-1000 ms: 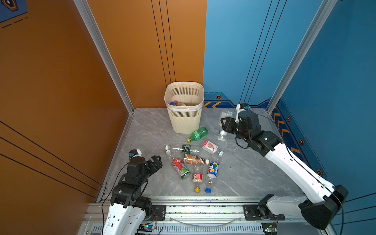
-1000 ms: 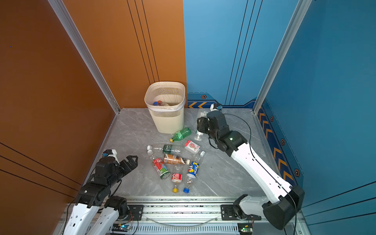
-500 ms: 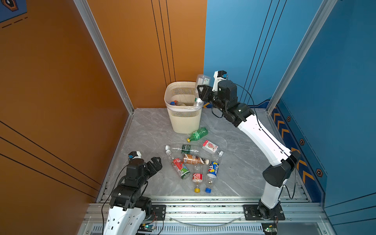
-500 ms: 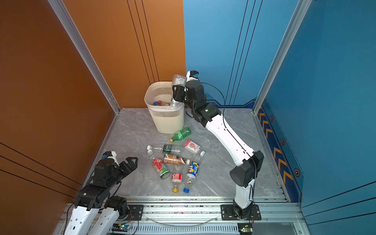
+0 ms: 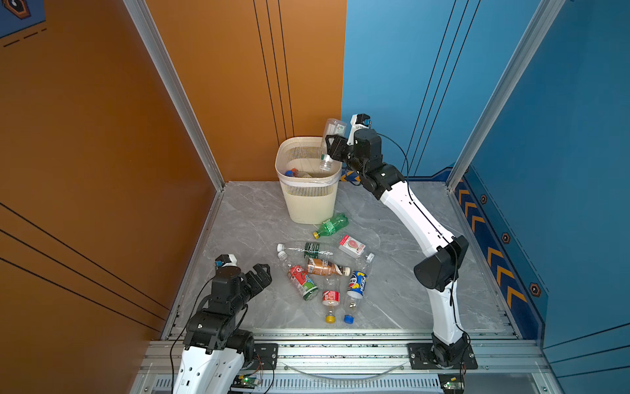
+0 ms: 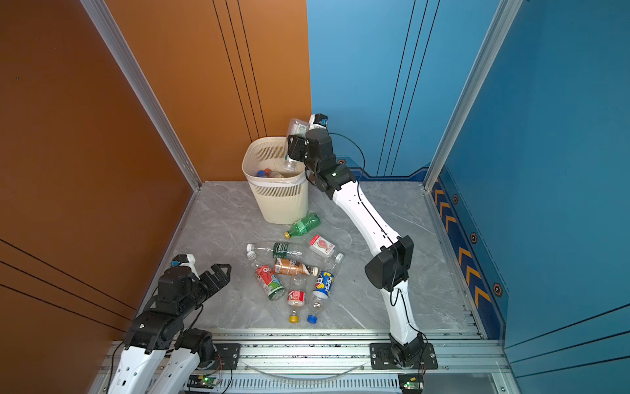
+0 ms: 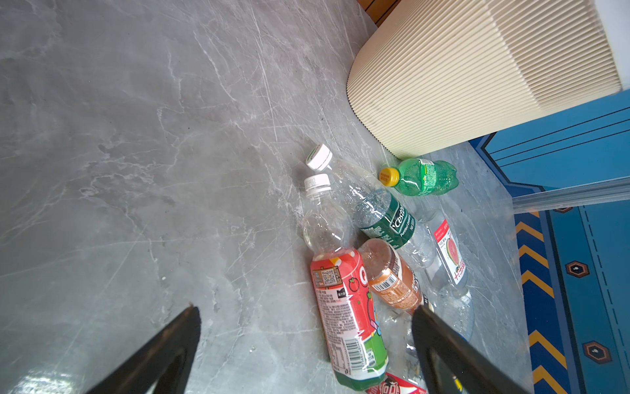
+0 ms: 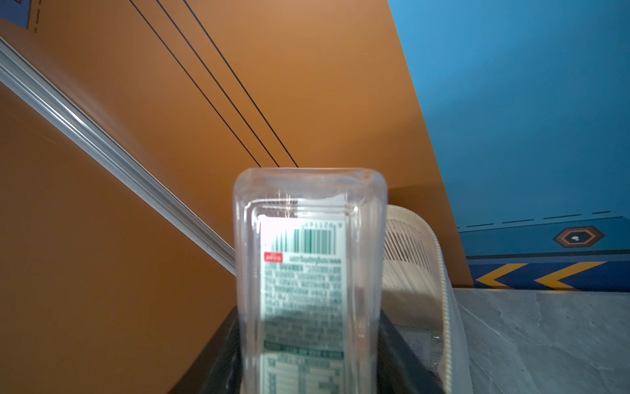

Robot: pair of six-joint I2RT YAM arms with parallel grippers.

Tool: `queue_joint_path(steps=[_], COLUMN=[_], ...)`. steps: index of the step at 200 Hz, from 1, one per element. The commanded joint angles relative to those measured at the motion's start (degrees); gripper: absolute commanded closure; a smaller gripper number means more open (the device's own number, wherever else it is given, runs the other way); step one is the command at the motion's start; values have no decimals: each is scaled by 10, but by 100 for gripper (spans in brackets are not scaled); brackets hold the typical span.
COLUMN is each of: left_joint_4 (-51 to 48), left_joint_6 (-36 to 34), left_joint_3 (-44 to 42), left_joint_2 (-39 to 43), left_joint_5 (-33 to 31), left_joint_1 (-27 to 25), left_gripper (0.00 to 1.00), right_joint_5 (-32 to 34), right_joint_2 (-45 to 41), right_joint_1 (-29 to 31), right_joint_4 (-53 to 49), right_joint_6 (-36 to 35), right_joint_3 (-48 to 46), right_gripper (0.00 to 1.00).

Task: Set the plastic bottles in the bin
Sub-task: 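Open the right gripper to drop the clear bottle into the wastebasket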

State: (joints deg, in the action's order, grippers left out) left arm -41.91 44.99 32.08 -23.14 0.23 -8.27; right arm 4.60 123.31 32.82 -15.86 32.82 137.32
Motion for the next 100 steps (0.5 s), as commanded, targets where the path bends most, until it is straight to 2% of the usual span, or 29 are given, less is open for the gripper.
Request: queue_joint_path(steps=[1,75,86,100], left_joint_4=[-10,-10,-10,-11], left_joint_6=[4,7,8,8], left_joint_3=[-2,-3,-4,-5], left_joint_2=[3,3,3,3], left_joint_5=[4,6,7,8], left_joint_1=[5,6,6,7], left_gripper=[2,2,2,2], right_joint_5=[-16,-20,-22,-20], right_joint_2=[20,74,75,71], right_joint_1=[2,4,4,5], right_joint_4=[5,-6,-9,-22], right_joint_6=[0,0,-1,-1], right_joint_3=[33,87,90,95], right_gripper=[50,48,42,23])
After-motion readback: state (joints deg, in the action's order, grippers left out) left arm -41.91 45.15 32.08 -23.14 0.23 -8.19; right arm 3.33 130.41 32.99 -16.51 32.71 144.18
